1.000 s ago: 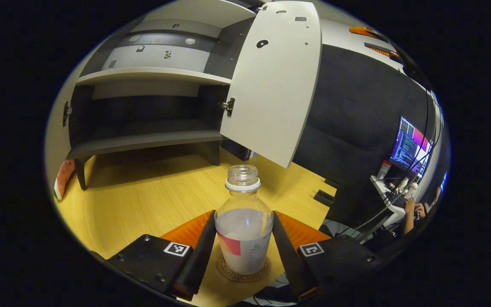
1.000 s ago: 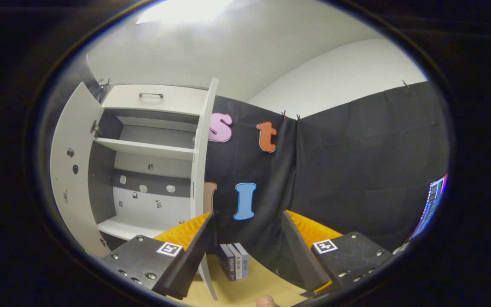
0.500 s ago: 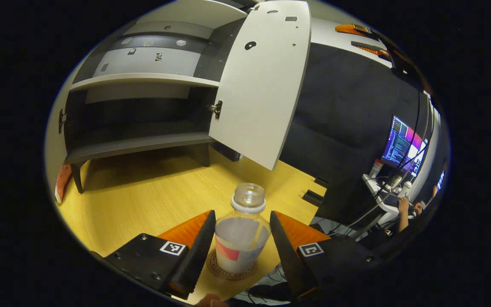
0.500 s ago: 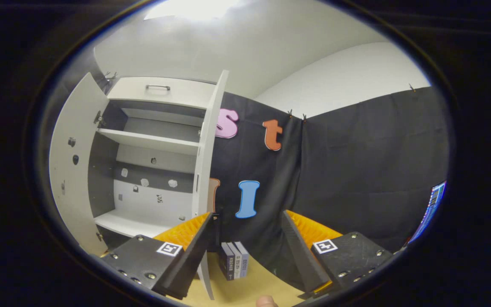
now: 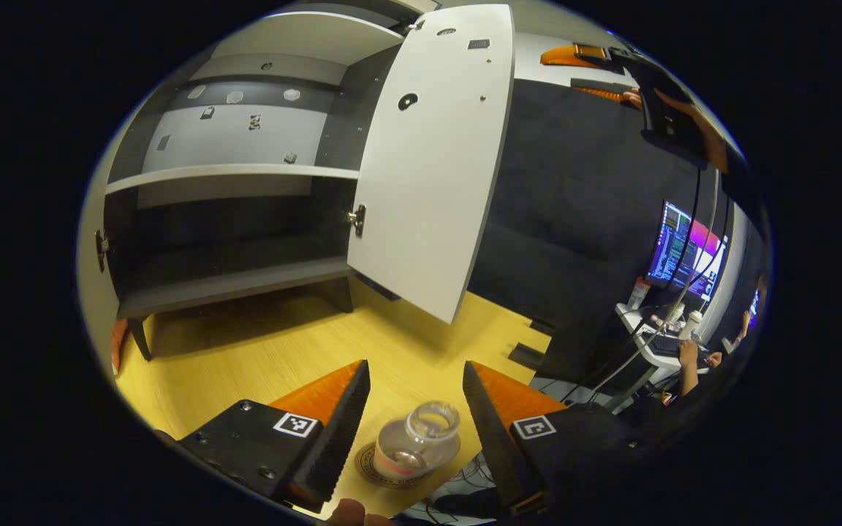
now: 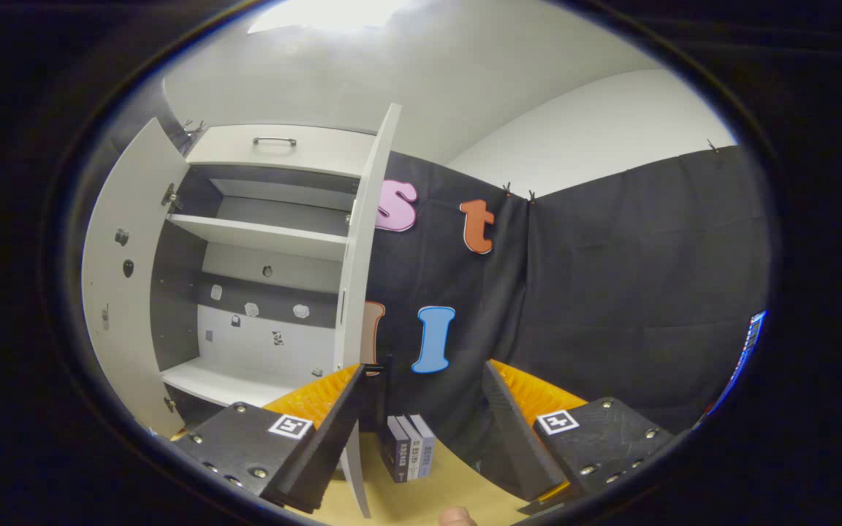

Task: Grasp the bottle in the cabinet with the left hand and place it on the coaster, then close the right door with the right hand and the left door with the left hand.

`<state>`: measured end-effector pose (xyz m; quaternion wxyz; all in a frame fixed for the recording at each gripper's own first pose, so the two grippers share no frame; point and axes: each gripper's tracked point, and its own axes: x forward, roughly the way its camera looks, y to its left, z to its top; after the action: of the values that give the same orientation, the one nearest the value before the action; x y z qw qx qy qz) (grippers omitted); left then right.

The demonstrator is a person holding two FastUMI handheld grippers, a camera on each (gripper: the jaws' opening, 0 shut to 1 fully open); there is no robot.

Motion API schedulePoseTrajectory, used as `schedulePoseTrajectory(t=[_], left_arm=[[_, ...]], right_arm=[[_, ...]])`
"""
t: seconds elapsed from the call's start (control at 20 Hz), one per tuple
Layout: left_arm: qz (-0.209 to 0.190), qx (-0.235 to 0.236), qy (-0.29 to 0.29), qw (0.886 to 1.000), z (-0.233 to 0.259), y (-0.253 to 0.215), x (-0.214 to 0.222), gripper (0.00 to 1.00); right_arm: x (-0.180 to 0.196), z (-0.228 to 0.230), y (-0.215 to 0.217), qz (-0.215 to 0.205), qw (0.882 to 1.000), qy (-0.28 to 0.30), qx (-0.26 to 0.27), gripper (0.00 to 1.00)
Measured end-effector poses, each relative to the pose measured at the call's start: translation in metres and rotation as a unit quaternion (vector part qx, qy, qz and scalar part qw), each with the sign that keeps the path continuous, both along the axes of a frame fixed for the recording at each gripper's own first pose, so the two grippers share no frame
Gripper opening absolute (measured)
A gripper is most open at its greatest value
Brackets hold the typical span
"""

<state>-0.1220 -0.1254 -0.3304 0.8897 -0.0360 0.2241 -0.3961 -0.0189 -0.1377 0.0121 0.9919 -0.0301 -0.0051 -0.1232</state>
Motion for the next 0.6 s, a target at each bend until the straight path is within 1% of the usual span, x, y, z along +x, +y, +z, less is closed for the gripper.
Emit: schedulePoseTrajectory(t=[0.2,0.3,0.45,0.5,0.55,0.6], left_arm=[[0.022,-0.022,-0.030,0.999,0.046,0.001,0.019,0.82],[0.046,-0.029,-0.047,0.997,0.068,0.007,0.033,0.82],[0.096,-0.018,-0.076,0.992,0.097,0.027,0.057,0.83],[0.114,-0.019,-0.083,0.990,0.106,0.031,0.064,0.86],[0.128,-0.022,-0.091,0.987,0.116,0.039,0.069,0.96],[0.141,-0.022,-0.098,0.985,0.122,0.045,0.074,0.96]], right_arm=[[0.012,-0.007,-0.003,0.002,1.000,0.004,0.005,0.93],[0.016,-0.010,-0.005,0.004,1.000,0.003,0.011,0.93],[0.023,-0.015,-0.007,0.006,1.000,0.005,0.017,0.96],[0.025,-0.019,-0.007,0.006,1.000,0.006,0.020,0.96],[0.027,-0.022,-0.007,0.008,1.000,0.008,0.023,0.96],[0.029,-0.026,-0.006,0.010,1.000,0.011,0.026,0.93]])
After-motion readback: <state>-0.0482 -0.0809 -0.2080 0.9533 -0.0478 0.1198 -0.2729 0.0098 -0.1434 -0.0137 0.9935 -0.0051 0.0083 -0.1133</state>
